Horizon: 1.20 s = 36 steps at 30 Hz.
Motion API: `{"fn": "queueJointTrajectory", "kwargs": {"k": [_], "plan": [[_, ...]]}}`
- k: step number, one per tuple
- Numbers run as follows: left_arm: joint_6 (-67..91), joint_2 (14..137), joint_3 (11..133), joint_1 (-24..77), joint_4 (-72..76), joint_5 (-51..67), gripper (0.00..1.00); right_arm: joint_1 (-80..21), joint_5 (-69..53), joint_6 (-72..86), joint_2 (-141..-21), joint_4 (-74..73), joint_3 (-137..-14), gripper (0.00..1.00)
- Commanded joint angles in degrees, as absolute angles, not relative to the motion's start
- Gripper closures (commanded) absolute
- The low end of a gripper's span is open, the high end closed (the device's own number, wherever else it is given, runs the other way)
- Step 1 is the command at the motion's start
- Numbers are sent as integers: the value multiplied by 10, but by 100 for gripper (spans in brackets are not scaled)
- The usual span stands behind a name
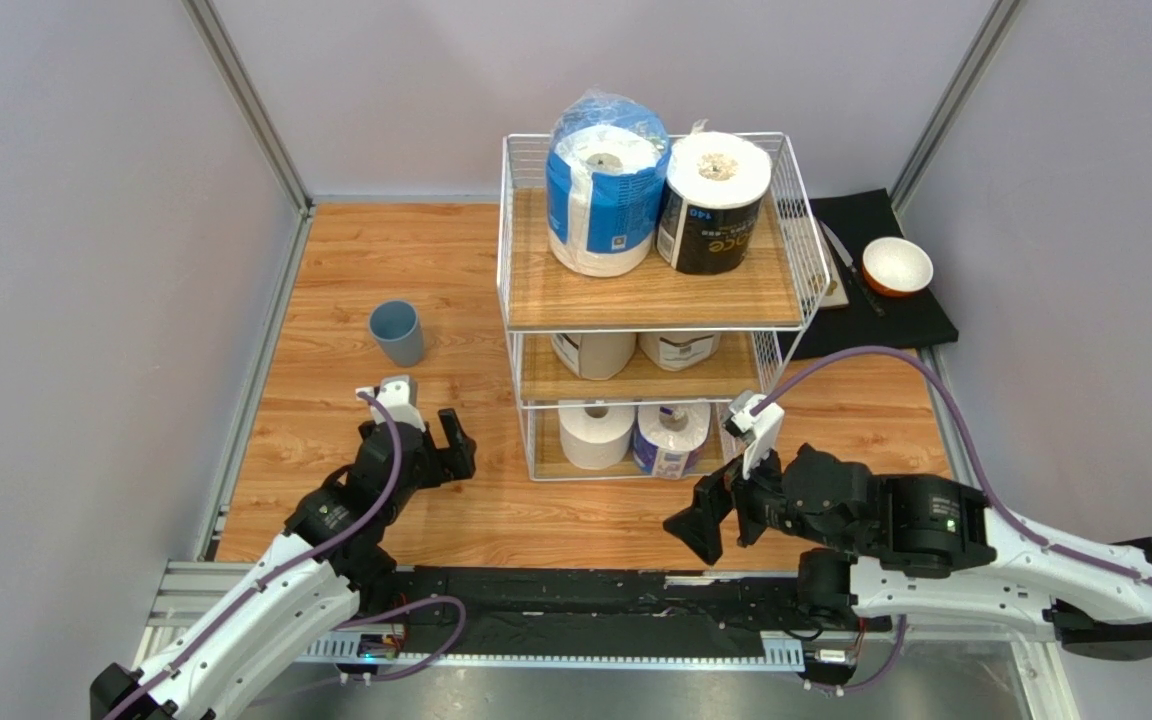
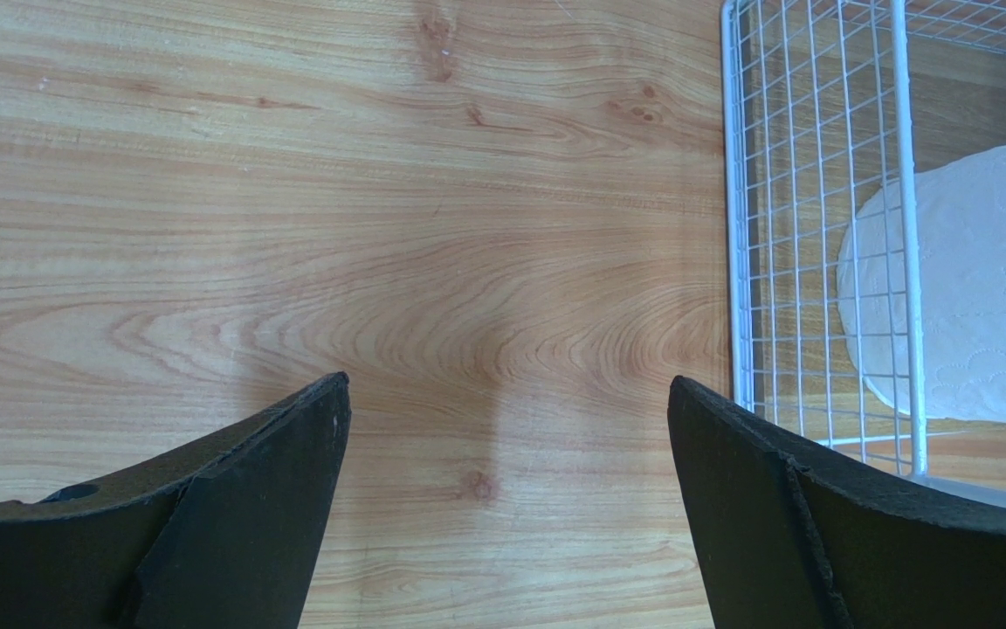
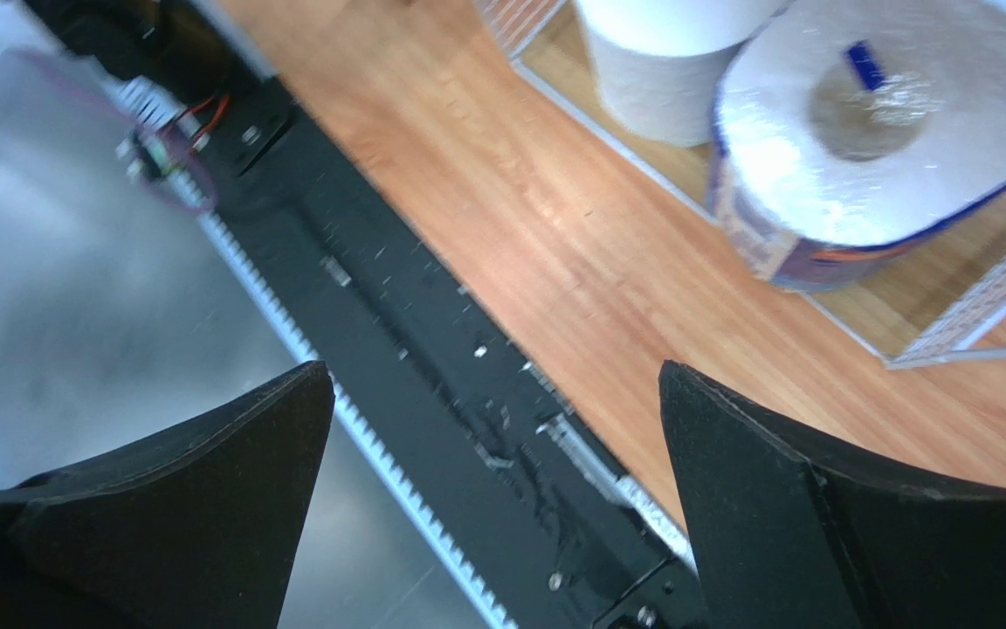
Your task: Place and organize the paper towels onto the shelf
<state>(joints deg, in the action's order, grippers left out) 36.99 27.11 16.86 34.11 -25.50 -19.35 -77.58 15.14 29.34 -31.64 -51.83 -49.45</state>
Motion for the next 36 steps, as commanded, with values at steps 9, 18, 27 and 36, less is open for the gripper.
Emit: {"fn": "queueJointTrajectory", "kwargs": {"k": [9,18,27,36], "plan": [[374,281,157,343,-234,-193,1,-786,394,380,-265,-339,-325,1],[374,292,151,343,-222,-191,1,-786,453,410,-282,-278,-267,1],[374,294,147,342,-217,-190,1,-785,461,436,-327,-223,-231,18],[371,294,143,343,-216,-192,1,-784,475,448,-337,-182,-194,50]]}}
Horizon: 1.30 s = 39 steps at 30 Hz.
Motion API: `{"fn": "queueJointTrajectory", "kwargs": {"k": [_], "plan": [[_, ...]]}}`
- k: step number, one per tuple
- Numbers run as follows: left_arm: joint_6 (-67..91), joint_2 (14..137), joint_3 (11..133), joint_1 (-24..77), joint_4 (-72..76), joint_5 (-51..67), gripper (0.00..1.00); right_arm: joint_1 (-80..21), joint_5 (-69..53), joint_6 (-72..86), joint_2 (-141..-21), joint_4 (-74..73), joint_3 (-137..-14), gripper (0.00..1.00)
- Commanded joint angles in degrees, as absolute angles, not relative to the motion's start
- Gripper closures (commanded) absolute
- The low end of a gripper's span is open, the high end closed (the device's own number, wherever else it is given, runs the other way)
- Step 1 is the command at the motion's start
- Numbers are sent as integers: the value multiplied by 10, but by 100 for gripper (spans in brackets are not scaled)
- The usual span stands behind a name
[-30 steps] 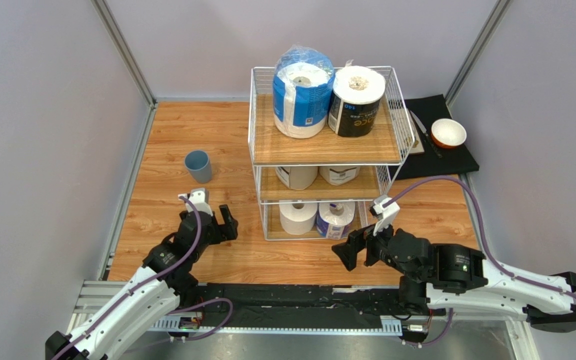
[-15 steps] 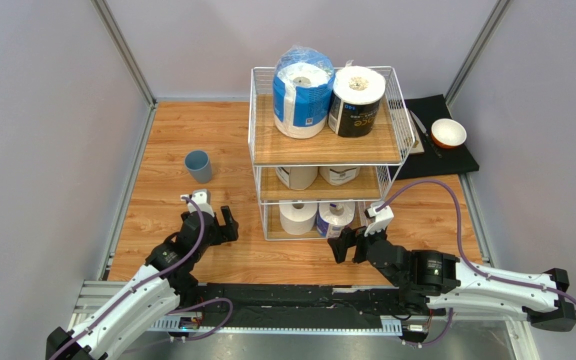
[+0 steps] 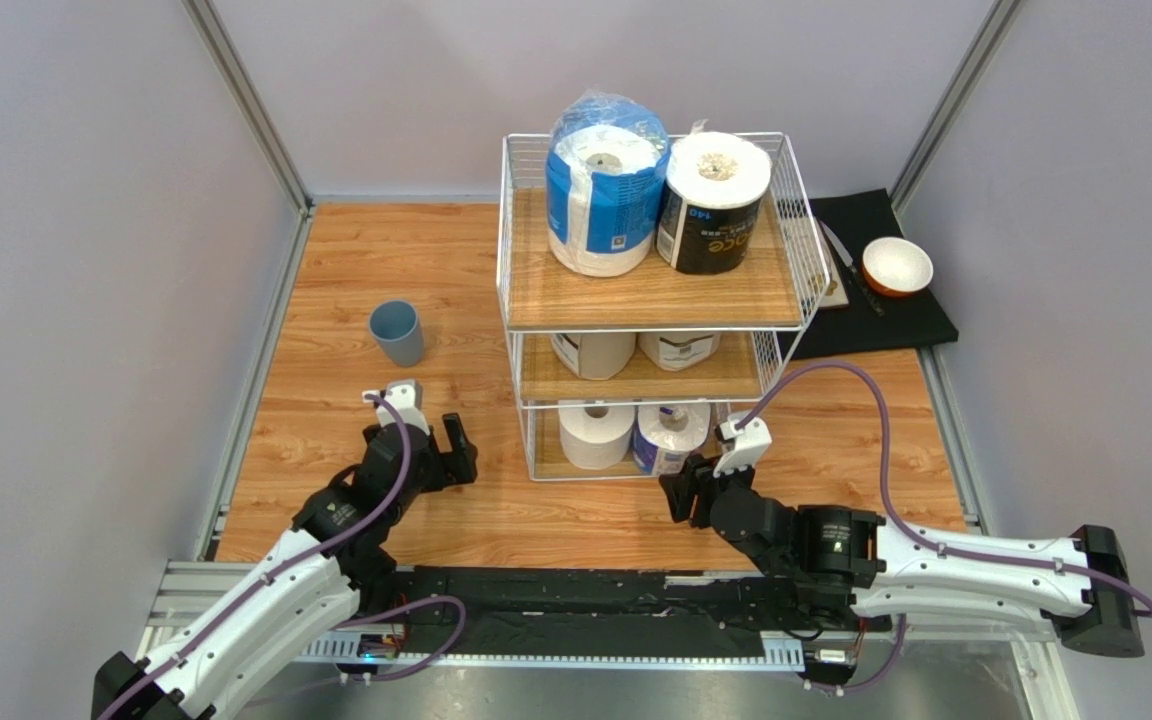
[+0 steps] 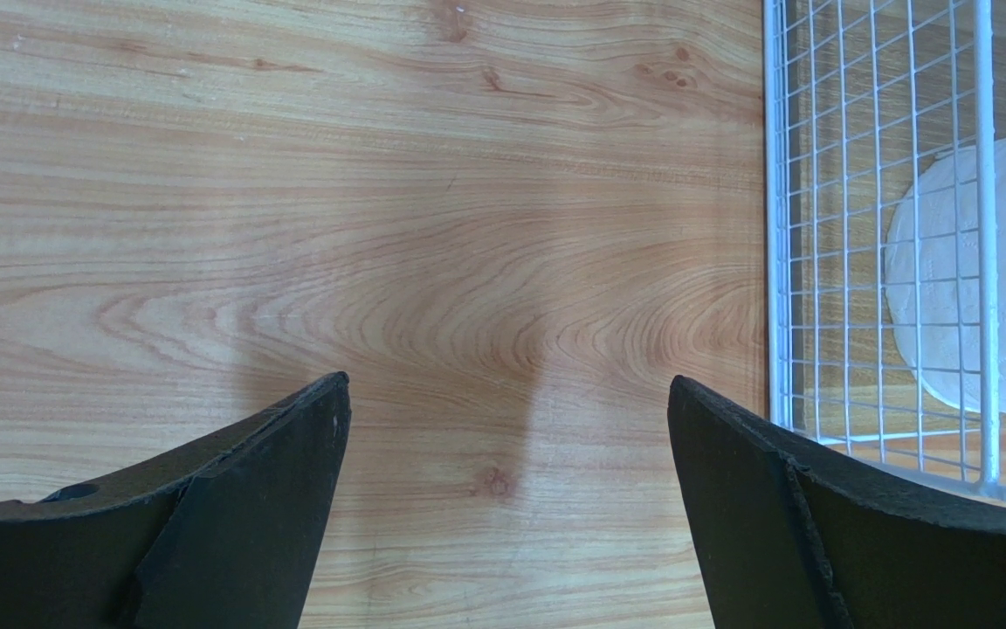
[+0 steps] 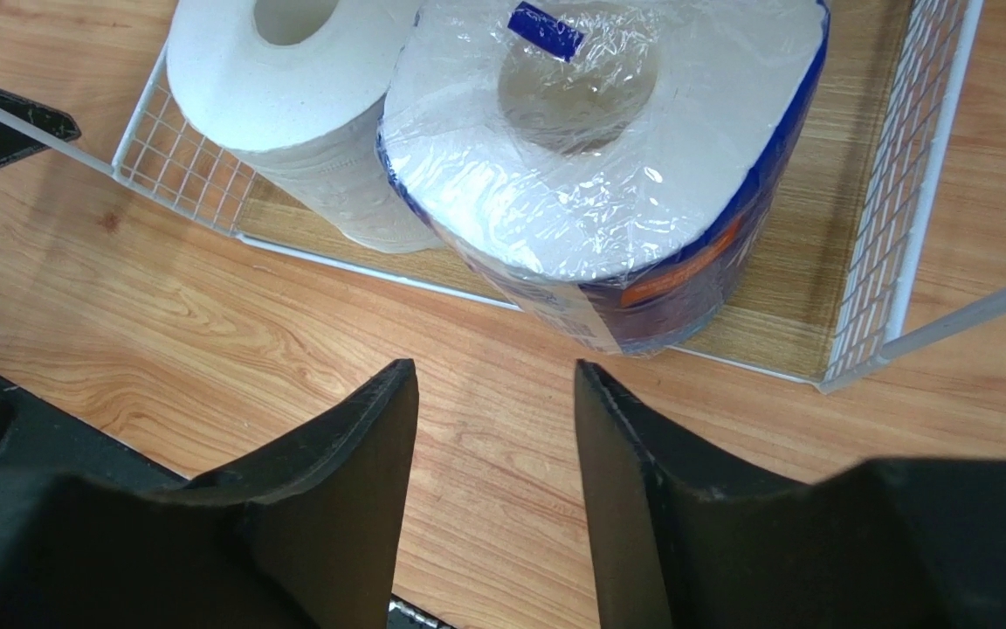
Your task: Place and organize the paper towels onto the shelf
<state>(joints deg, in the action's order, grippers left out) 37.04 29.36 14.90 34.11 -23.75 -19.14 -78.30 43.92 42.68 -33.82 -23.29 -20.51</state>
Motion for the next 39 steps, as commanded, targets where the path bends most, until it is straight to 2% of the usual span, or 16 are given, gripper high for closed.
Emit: {"fn": "queueJointTrajectory", "kwargs": {"k": [1,4,13,18,32,39], "plan": [[371,295,143,343,-215,-192,1,-785,477,447,-337,-181,-193,53],[372,299,144,343,-213,-191,1,-785,486,452,-342,-175,-187,64],[377,299,139,343,-210,-188,1,-785,559,468,-361,-166,-185,73],[376,301,141,343,-205,-185,1,-768,583,466,-383,-156,-187,73],[370,310,143,343,-201,-187,1,-701,522,395,-439,-48,-181,73],[372,306,143,343,-207,-187,1,-693,502,390,-438,-61,-189,74]]}}
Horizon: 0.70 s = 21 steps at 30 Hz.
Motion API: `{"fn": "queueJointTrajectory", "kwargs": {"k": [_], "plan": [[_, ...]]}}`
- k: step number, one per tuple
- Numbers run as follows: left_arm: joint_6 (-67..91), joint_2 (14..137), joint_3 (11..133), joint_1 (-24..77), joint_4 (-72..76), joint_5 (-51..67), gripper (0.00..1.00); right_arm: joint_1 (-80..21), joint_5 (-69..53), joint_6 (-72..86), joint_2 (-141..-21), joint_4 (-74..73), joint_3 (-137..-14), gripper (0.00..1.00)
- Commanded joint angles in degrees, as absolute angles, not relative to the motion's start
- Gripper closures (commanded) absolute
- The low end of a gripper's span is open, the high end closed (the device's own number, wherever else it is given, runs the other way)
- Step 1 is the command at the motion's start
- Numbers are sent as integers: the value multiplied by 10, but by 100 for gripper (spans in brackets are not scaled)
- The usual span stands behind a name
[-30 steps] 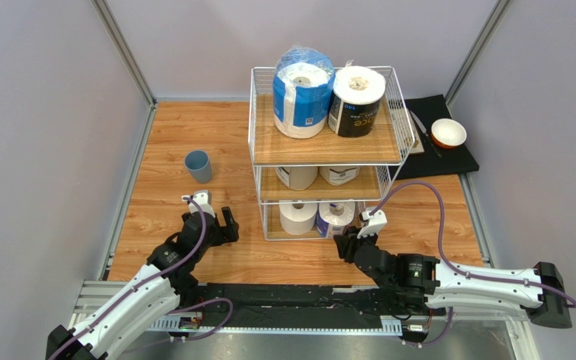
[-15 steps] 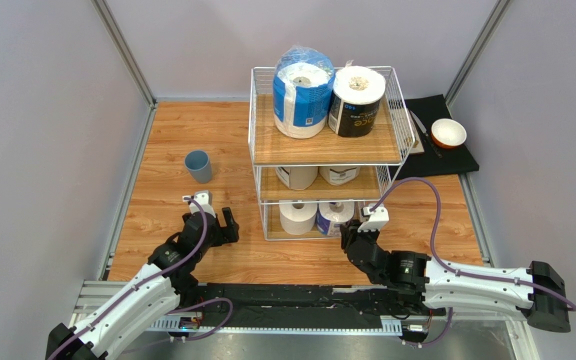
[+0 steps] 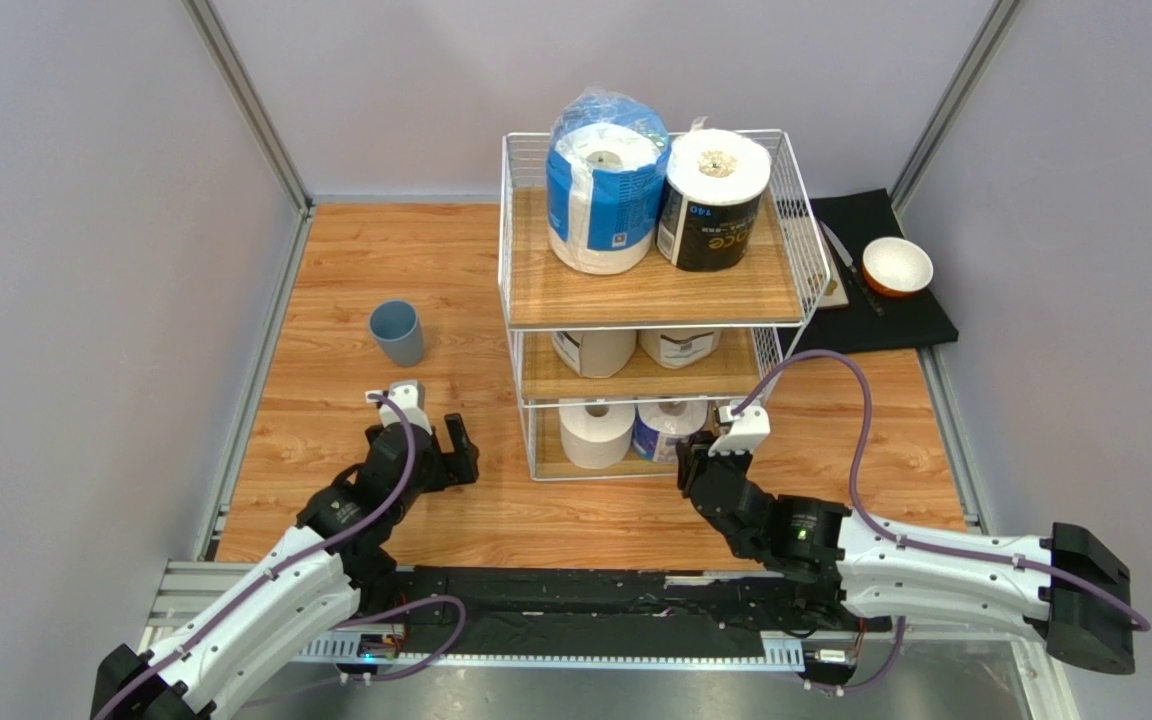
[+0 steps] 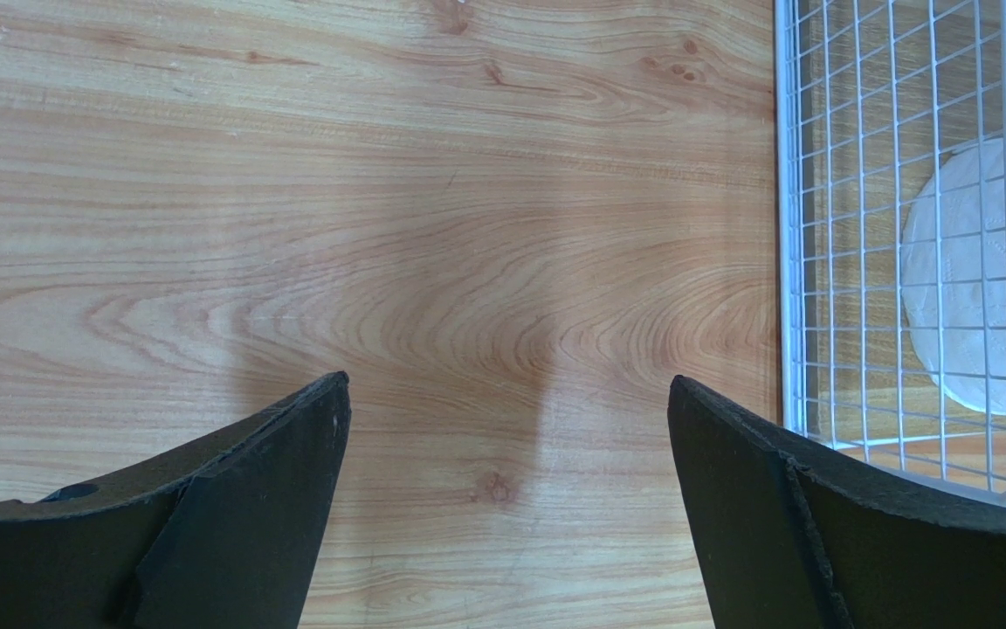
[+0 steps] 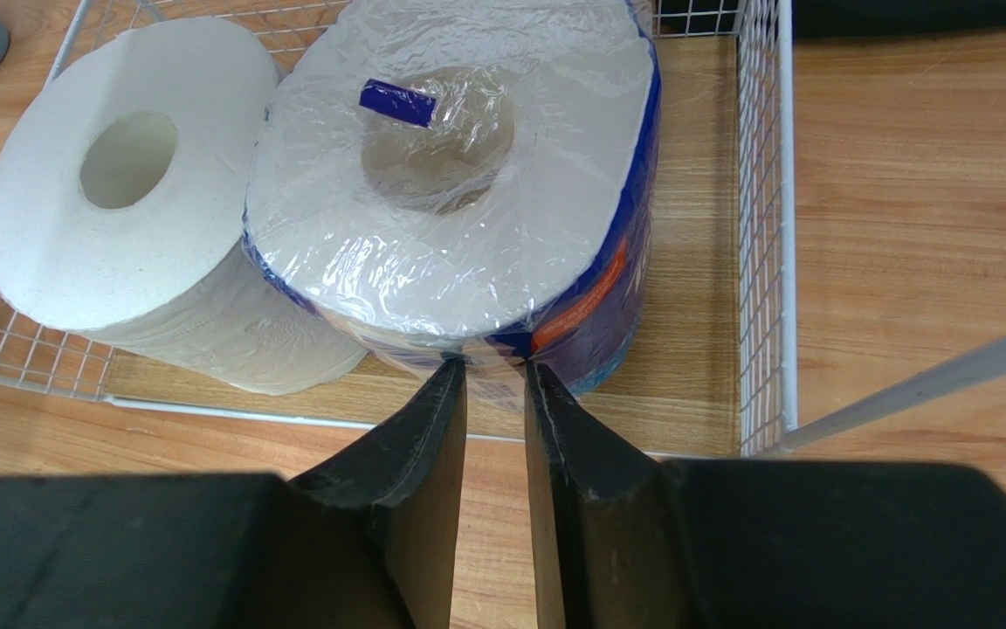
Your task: Place and organize the paper towels onto the shelf
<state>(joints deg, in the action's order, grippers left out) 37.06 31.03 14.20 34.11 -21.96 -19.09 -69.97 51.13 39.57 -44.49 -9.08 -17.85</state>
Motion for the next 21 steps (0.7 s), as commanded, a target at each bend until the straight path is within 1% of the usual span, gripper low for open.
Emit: {"fn": "queueJointTrajectory", "kwargs": {"k": [1,5,8,9,12,16,17,21], "plan": [[372,304,144,343,-208,-187,1,-693,496,397,-426,-82,-189,73],[372,299,144,343,-210,-186,1,-694,463,421,-373,-138,-190,67],[373,296,145,342,-213,-185,1,-698,441,426,-313,-186,-191,50],[373,295,145,343,-213,-185,1,-699,432,424,-300,-198,-193,38],[374,292,144,343,-214,-185,1,-700,380,403,-250,-241,-206,22],[374,287,146,342,-218,-185,1,-710,292,360,-216,-291,-233,14],[374,286,147,342,-218,-187,1,-712,247,348,-208,-296,-240,9],[374,275,149,342,-226,-197,1,-713,165,324,-196,-337,-289,1]]}}
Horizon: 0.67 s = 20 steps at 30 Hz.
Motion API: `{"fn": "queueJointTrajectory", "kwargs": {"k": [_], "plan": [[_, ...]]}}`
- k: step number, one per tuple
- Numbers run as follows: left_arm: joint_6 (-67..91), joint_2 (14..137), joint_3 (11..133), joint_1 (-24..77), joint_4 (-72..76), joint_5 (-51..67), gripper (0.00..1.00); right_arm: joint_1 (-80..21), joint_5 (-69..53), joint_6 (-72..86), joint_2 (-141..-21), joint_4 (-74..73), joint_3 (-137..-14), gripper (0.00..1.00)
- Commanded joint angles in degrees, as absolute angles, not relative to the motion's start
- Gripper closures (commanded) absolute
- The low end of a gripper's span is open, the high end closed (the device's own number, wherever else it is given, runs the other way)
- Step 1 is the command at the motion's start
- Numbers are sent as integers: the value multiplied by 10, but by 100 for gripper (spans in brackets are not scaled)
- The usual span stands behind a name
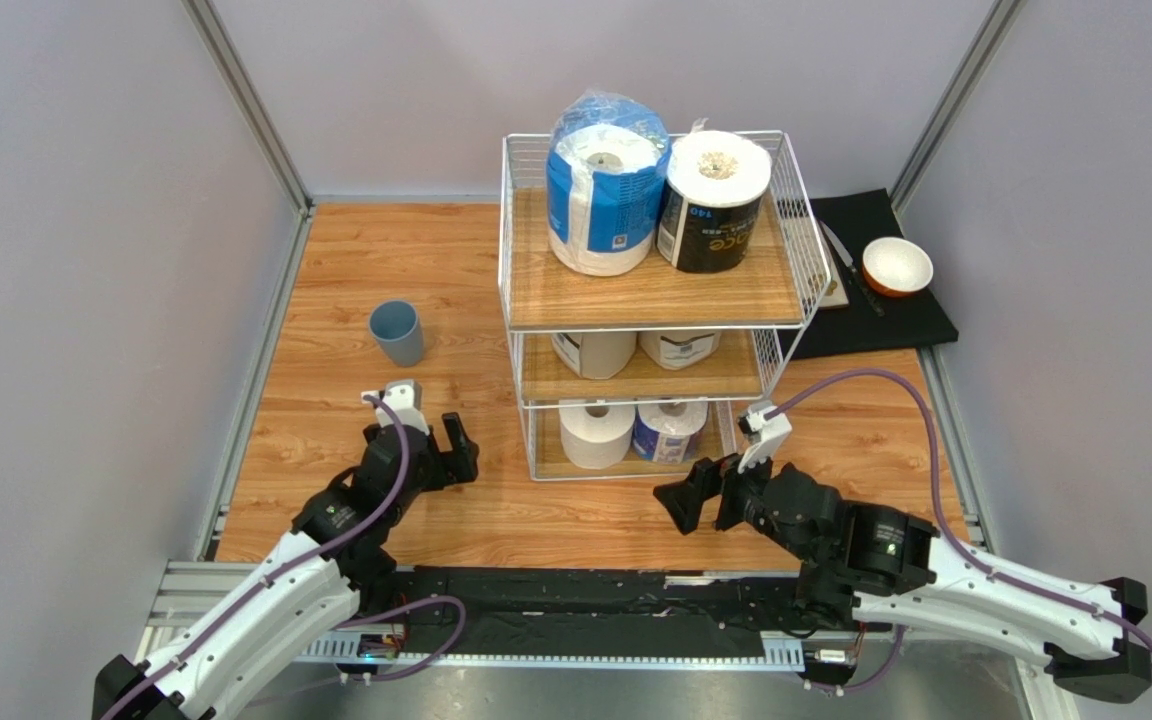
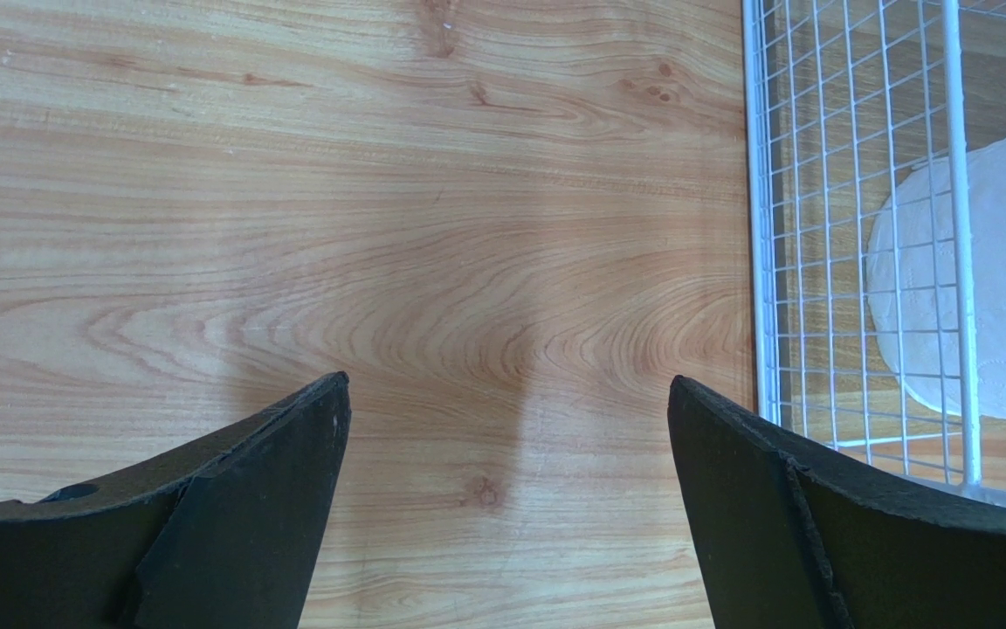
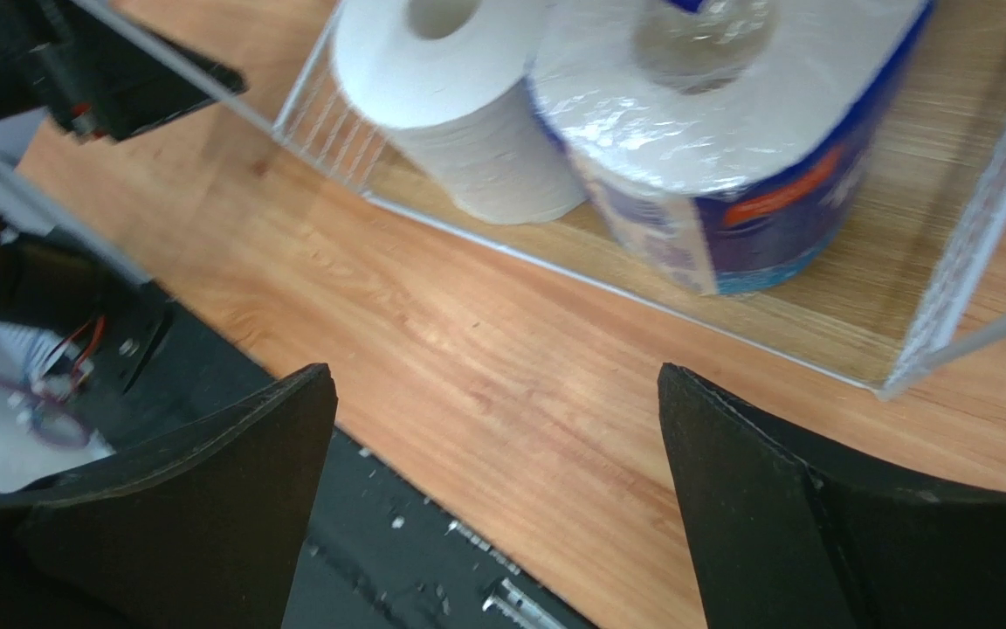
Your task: Place and organize the paper towels onto the shelf
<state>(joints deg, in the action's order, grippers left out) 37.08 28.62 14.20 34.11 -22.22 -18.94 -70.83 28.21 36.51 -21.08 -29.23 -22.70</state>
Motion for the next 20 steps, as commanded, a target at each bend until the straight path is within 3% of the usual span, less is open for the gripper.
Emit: {"fn": "queueJointTrajectory", "kwargs": {"k": [1,11,20], "plan": [[373,273,150,343,-230,-198,1,-715,154,322,-193,-346,-310,1],[371,261,160,343,-240,-202,1,-714,134,299,-192,-389,-455,1],[360,253,184,343,-266,-231,1,-714,185,280,-184,-411,-488,1]]}}
